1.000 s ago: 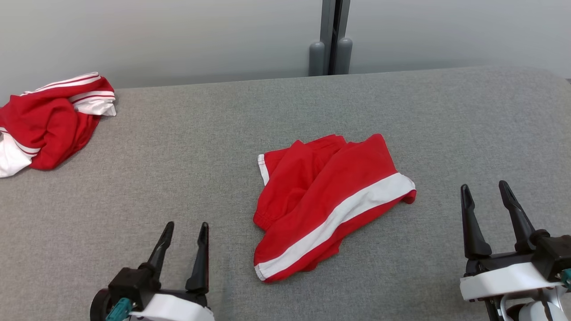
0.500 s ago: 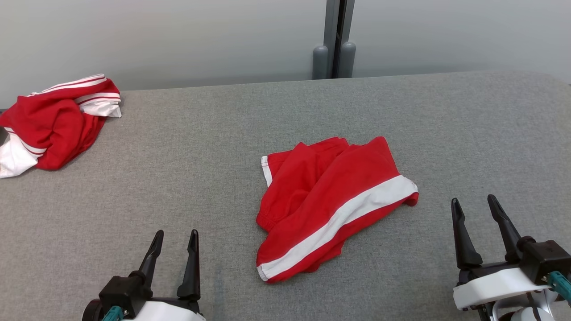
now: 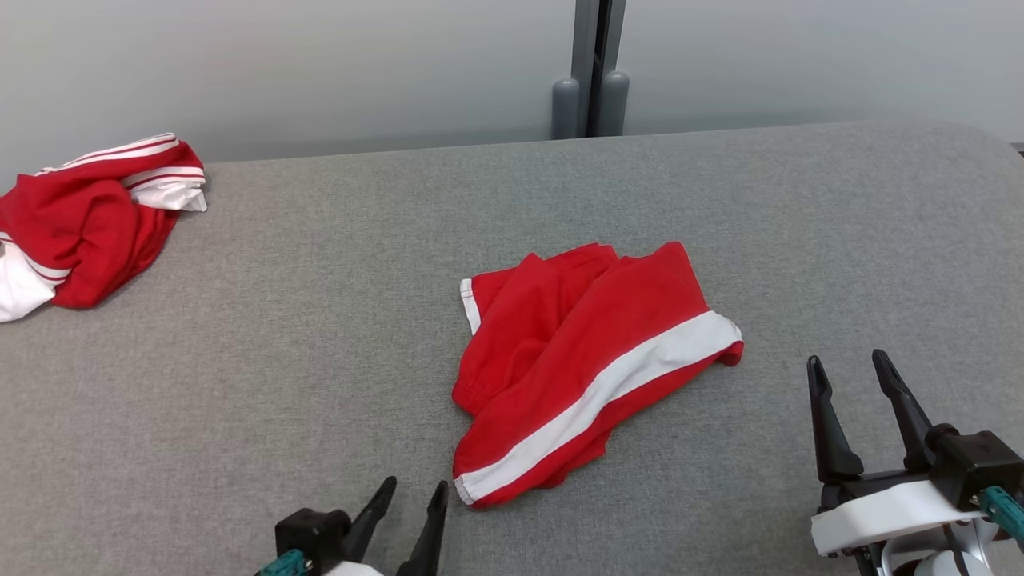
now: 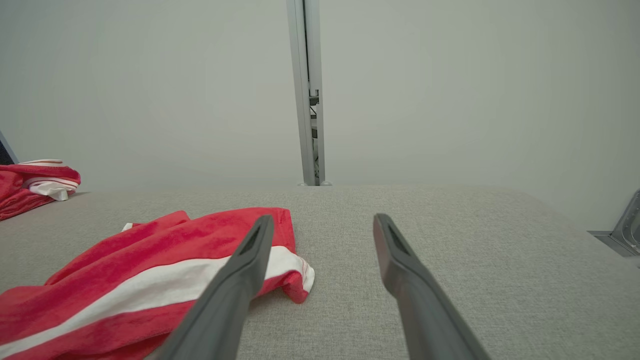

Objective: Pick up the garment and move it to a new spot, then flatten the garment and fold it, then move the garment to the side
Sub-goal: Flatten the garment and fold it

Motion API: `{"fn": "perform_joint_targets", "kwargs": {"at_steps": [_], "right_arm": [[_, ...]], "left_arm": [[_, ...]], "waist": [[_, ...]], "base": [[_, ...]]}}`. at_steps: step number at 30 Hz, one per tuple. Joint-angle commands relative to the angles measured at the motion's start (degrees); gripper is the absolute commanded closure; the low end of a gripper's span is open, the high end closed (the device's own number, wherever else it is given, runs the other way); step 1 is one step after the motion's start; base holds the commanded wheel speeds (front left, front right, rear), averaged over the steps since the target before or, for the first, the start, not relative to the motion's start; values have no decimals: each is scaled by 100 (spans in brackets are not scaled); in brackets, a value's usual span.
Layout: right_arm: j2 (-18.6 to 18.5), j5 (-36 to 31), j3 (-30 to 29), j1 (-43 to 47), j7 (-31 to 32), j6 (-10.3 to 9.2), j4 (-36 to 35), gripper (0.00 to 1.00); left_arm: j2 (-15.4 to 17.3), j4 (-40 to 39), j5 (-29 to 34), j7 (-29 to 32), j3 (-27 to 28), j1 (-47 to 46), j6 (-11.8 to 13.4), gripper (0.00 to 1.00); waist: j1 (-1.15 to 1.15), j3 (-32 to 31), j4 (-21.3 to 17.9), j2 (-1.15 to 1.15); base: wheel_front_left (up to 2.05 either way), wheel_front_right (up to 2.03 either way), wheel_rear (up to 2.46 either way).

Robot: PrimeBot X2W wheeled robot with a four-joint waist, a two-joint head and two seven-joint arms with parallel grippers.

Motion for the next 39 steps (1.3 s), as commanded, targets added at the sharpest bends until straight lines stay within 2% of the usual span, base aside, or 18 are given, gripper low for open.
{"fn": "perform_joint_targets", "kwargs": {"at_steps": [1,9,14,26,28,29,31,35,38,39], "right_arm": [[-37,35,10,-42,0,1,-18,0],[-36,41,25,-59,0,1,-52,0],[-36,44,35,-45,0,1,-71,0],[-36,25,46,5,0,1,-68,0],[-37,21,37,24,0,1,-75,0],[-36,16,35,31,0,1,-78,0],[-37,16,30,41,1,1,-79,0],[-37,16,43,79,0,1,-87,0],[-37,16,47,86,0,1,-86,0],[-36,16,48,90,0,1,-86,0]], "left_arm": [[21,24,-156,71,-68,-132,-45,0],[21,149,-987,501,-473,-363,-109,0],[21,269,-1283,616,-530,-392,-51,0],[20,182,-2354,912,-774,-374,-188,2],[20,124,-2454,921,-824,-354,-220,43],[22,104,-2476,892,-832,-350,-213,54],[22,59,-2492,845,-837,-344,-223,62],[41,-100,-2585,746,-821,-288,-258,60],[58,-227,-2632,705,-836,-256,-265,72],[71,-269,-2641,661,-820,-256,-268,79]], "waist": [[0,11,-21,0],[0,81,-182,0],[0,109,-264,0],[0,85,-331,0],[0,75,-326,0],[0,69,-320,0],[0,59,-308,0],[0,32,-276,0],[0,23,-252,0],[0,23,-244,0]], "base": [[0,0,0],[0,0,0],[0,0,0],[0,0,0],[0,0,0],[0,0,0],[0,0,0],[0,0,0],[0,0,0],[0,0,0]]}}
